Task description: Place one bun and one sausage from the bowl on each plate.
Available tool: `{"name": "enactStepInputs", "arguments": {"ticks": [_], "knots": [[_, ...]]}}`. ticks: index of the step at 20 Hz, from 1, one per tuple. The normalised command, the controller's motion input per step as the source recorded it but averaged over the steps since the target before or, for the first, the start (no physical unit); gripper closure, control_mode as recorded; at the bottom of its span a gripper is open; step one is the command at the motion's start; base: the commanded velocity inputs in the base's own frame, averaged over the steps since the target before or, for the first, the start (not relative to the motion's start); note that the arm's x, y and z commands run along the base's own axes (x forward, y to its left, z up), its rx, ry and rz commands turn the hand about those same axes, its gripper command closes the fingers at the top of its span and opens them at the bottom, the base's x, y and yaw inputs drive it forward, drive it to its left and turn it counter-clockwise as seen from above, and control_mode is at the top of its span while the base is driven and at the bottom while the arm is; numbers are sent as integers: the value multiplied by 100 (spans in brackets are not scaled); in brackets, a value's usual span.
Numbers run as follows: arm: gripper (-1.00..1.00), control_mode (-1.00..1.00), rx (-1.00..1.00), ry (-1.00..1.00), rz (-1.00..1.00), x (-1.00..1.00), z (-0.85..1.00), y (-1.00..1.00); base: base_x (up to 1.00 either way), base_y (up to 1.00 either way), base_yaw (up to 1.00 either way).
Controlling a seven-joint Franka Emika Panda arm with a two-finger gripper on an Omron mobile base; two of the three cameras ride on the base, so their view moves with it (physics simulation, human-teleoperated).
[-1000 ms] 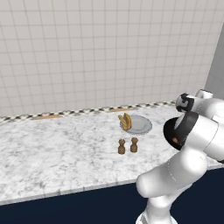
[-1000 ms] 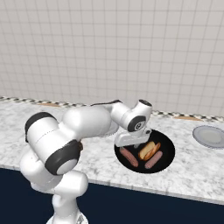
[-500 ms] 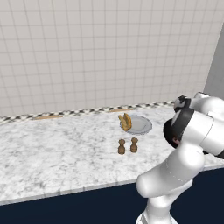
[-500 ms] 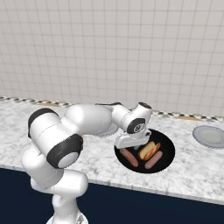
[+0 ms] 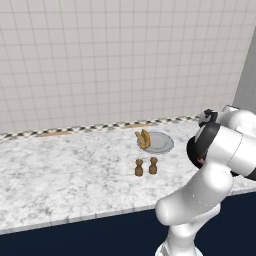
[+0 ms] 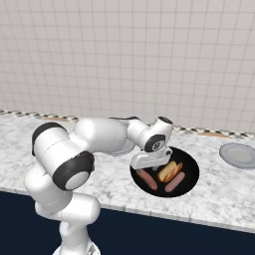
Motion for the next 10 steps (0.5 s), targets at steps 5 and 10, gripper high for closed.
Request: {"name": "enactStepInputs", "arguments": {"ticks": [5,10], "knots": [[-100,-100,0,0,0,0,-5,0,0,0,0],[-100,-100,0,0,0,0,-15,0,0,0,0]]}}
